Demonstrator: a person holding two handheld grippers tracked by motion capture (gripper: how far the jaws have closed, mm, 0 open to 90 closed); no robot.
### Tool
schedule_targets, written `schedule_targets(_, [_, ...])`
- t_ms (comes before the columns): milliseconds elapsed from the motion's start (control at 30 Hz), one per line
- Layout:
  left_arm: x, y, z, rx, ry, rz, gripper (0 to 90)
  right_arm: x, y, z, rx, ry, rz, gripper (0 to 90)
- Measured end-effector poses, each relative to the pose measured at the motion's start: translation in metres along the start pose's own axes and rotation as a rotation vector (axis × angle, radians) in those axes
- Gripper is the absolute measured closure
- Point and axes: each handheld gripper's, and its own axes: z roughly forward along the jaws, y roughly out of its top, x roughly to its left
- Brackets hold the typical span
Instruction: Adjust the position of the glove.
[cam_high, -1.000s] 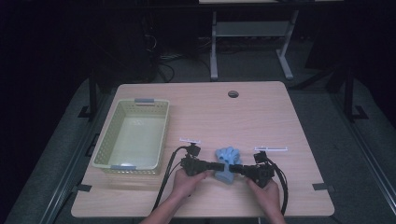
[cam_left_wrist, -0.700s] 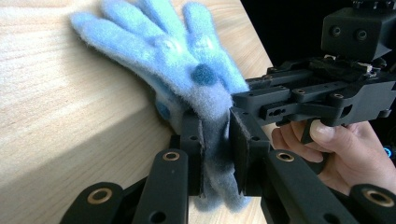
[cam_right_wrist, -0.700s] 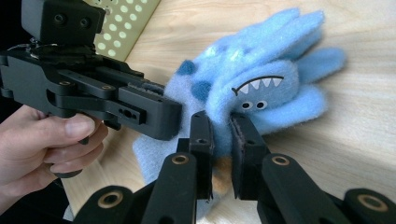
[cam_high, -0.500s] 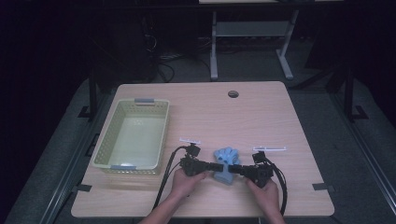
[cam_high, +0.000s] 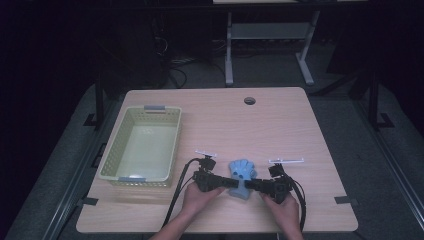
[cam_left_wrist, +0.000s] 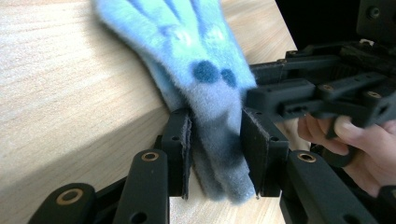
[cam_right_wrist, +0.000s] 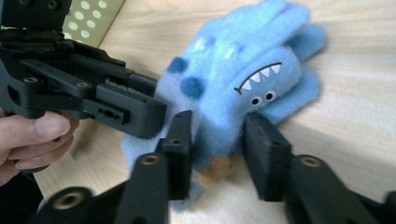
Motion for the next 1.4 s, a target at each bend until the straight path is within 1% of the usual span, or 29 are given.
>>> schedule_targets(67, [-0.001,-0.001,0.000,0.001,0.000,-0.005,63.5,0.000,-0.002,-0.003,0.003,0.001,0.015,59.6])
schedule_targets(133, [-0.001,-0.002,0.001,-0.001,-0.003,-0.018,63.6,-0.001,-0.004,-0.004,0.011,0.019,0.050,58.9])
schedule_targets(167, [-0.002,-0.002,0.001,0.001,-0.002,-0.019,63.7,-0.002,-0.005,-0.004,0.009,0.026,0.058,59.0])
schedule_targets(233, [-0.001,-0.003,0.002,-0.005,-0.011,-0.028,64.4,-0.004,-0.007,-0.003,0.003,0.039,0.071,63.0])
schedule_targets(267, [-0.001,-0.003,0.002,-0.001,-0.016,-0.032,64.8,-0.003,-0.007,-0.002,0.003,0.035,0.078,65.6])
schedule_targets(300, [-0.001,-0.003,0.003,0.004,-0.026,-0.037,65.2,-0.003,-0.007,-0.001,0.002,0.033,0.065,68.4])
schedule_targets(333, [0.000,-0.003,0.003,0.014,-0.034,-0.037,65.7,-0.002,-0.008,0.000,0.004,0.031,0.066,70.7])
schedule_targets(367, [0.001,-0.003,0.004,0.016,-0.041,-0.042,66.1,-0.002,-0.008,0.001,0.004,0.031,0.057,72.1])
schedule_targets(400, [0.001,-0.003,0.004,0.021,-0.048,-0.048,66.6,-0.001,-0.008,0.002,0.007,0.031,0.063,73.3])
schedule_targets(433, [0.002,-0.004,0.005,0.022,-0.062,-0.056,67.4,-0.002,-0.008,0.003,0.005,0.036,0.056,74.4])
schedule_targets(500, [0.006,-0.005,0.005,0.028,-0.086,-0.061,69.6,-0.004,-0.008,0.003,0.007,0.058,0.072,76.5])
schedule_targets(567, [0.009,-0.006,0.005,0.018,-0.115,-0.075,72.2,-0.006,-0.008,0.004,0.004,0.079,0.076,78.0])
schedule_targets(600, [0.011,-0.006,0.005,0.015,-0.123,-0.076,73.0,-0.007,-0.008,0.004,0.001,0.083,0.079,78.5])
schedule_targets(667, [0.011,-0.005,0.004,0.015,-0.126,-0.067,74.0,-0.006,-0.007,0.003,-0.001,0.089,0.073,79.4])
schedule_targets(800, [0.005,-0.001,0.000,0.005,-0.115,-0.039,74.7,-0.003,-0.004,0.001,-0.007,0.094,0.064,81.0])
schedule_targets(900, [0.002,0.003,-0.007,-0.006,-0.113,-0.024,74.7,0.003,0.000,-0.001,-0.020,0.096,0.047,81.4])
schedule_targets(933, [0.002,0.004,-0.009,-0.009,-0.115,-0.026,74.7,0.004,0.002,-0.002,-0.023,0.097,0.040,81.4])
schedule_targets(1067, [0.000,0.008,-0.018,-0.030,-0.111,-0.009,74.8,0.010,0.009,-0.002,-0.033,0.103,0.027,81.5])
schedule_targets(1167, [-0.001,0.010,-0.027,-0.052,-0.125,-0.010,74.8,0.016,0.014,-0.003,-0.043,0.112,0.017,81.5])
schedule_targets(1200, [-0.002,0.011,-0.031,-0.056,-0.128,-0.005,74.7,0.019,0.016,-0.004,-0.047,0.115,0.011,81.5])
schedule_targets(1267, [-0.004,0.013,-0.038,-0.074,-0.123,0.003,74.7,0.025,0.022,-0.004,-0.057,0.121,-0.002,81.5])
schedule_targets(1333, [-0.006,0.015,-0.045,-0.084,-0.119,0.017,74.7,0.031,0.026,-0.005,-0.060,0.122,-0.016,81.5])
schedule_targets(1400, [-0.007,0.017,-0.051,-0.093,-0.117,0.022,74.7,0.035,0.031,-0.005,-0.066,0.129,-0.027,81.5])
